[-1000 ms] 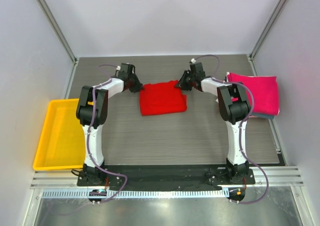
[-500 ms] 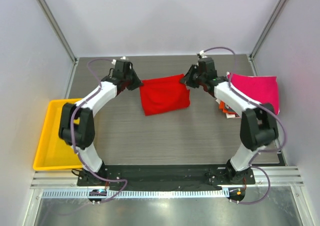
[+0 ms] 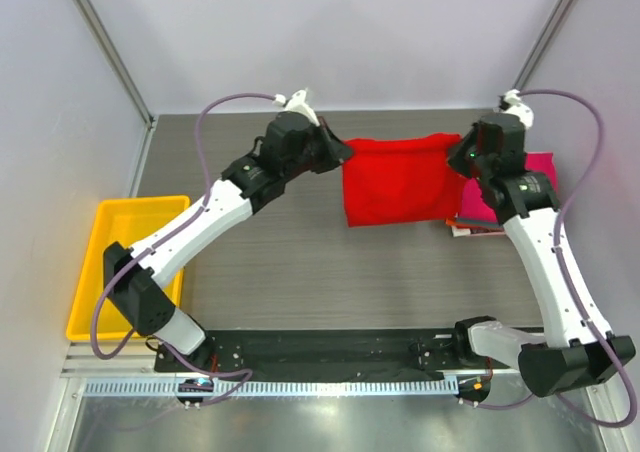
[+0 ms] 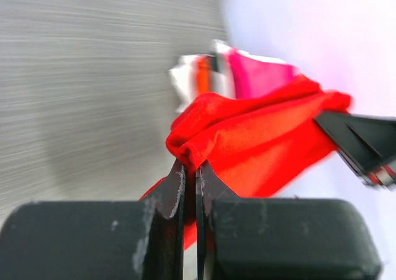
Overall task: Fold and stack the t-shirts
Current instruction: Neatly place the folded tshirt to the corner
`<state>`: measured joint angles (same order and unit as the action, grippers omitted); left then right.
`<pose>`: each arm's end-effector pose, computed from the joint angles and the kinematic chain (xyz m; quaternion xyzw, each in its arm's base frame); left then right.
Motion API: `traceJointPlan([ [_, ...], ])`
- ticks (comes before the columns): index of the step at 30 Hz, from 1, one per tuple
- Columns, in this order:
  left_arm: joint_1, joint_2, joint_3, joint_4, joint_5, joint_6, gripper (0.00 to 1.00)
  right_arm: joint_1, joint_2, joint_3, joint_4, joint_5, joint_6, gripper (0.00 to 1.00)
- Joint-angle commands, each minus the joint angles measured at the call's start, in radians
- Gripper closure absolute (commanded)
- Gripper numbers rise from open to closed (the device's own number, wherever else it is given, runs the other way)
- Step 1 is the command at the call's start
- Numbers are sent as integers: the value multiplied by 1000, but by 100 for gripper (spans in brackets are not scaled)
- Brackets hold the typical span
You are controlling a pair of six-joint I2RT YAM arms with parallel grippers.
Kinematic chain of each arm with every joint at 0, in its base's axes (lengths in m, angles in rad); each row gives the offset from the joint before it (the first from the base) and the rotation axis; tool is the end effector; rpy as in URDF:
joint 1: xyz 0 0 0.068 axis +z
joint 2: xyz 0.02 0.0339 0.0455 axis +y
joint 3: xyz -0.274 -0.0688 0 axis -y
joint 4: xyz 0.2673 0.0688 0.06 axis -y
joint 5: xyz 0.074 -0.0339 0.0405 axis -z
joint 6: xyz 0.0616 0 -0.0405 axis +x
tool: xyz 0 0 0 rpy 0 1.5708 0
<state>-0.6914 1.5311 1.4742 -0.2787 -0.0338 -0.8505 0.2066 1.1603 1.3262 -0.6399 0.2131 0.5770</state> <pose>0.3152 -0.2582 0.3873 -0.0745 0.8118 -0.3936 0.4249 0.2804 0.0455 0.4068 0.2107 0.8238 0.1141 0.5137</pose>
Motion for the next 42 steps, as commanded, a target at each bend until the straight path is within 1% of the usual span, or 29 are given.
traceJointPlan([
  [1, -80, 56, 112, 47, -92, -2, 100, -94, -40, 94, -162, 201, -65, 99],
  [2, -101, 96, 165, 52, -109, -1, 100, -116, -48, 114, -196, 218, -81, 99],
  [3, -143, 119, 190, 61, -115, -2, 100, -168, -53, 123, -210, 230, -89, 99],
  [4, -163, 141, 214, 67, -121, -1, 100, -193, -59, 129, -219, 242, -101, 99],
  [5, -181, 162, 274, 70, -132, 1, 100, -237, -68, 142, -236, 264, -117, 99],
  [6, -215, 213, 300, 76, -135, 1, 100, -301, -71, 148, -241, 267, -127, 99],
  [8, -244, 260, 357, 82, -141, 7, 100, -370, -70, 169, -247, 266, -141, 99],
  [9, -269, 280, 403, 101, -149, 13, 100, -398, -62, 179, -251, 267, -153, 99],
  [10, -281, 319, 414, 120, -162, 21, 100, -455, -53, 189, -253, 263, -157, 99],
  [11, -293, 334, 422, 150, -175, 31, 100, -479, -41, 220, -265, 247, -163, 99],
  [13, -312, 394, 474, 206, -158, 31, 100, -531, 1, 266, -280, 246, -166, 99],
  [15, -332, 435, 527, 230, -156, 36, 100, -555, 22, 284, -290, 255, -166, 99],
  [16, -339, 472, 582, 234, -153, 39, 100, -568, 32, 289, -290, 255, -163, 99],
  [17, -345, 494, 609, 237, -153, 41, 100, -602, 38, 307, -291, 249, -163, 99],
  [19, -361, 530, 681, 240, -150, 41, 100, -630, 77, 330, -297, 236, -164, 99],
  [23, -365, 619, 767, 265, -152, 28, 100, -688, 117, 358, -303, 241, -163, 99],
  [26, -365, 676, 829, 274, -164, 24, 100, -745, 139, 355, -288, 198, -152, 99],
  [28, -367, 716, 853, 273, -176, 13, 100, -777, 147, 346, -274, 166, -146, 99],
  [33, -367, 774, 897, 311, -173, -30, 100, -797, 176, 320, -242, 152, -141, 99],
  [37, -359, 831, 942, 311, -179, -47, 100, -814, 203, 297, -216, 111, -123, 99],
  [42, -344, 853, 953, 335, -179, -70, 100, -825, 222, 263, -184, 74, -101, 99],
])
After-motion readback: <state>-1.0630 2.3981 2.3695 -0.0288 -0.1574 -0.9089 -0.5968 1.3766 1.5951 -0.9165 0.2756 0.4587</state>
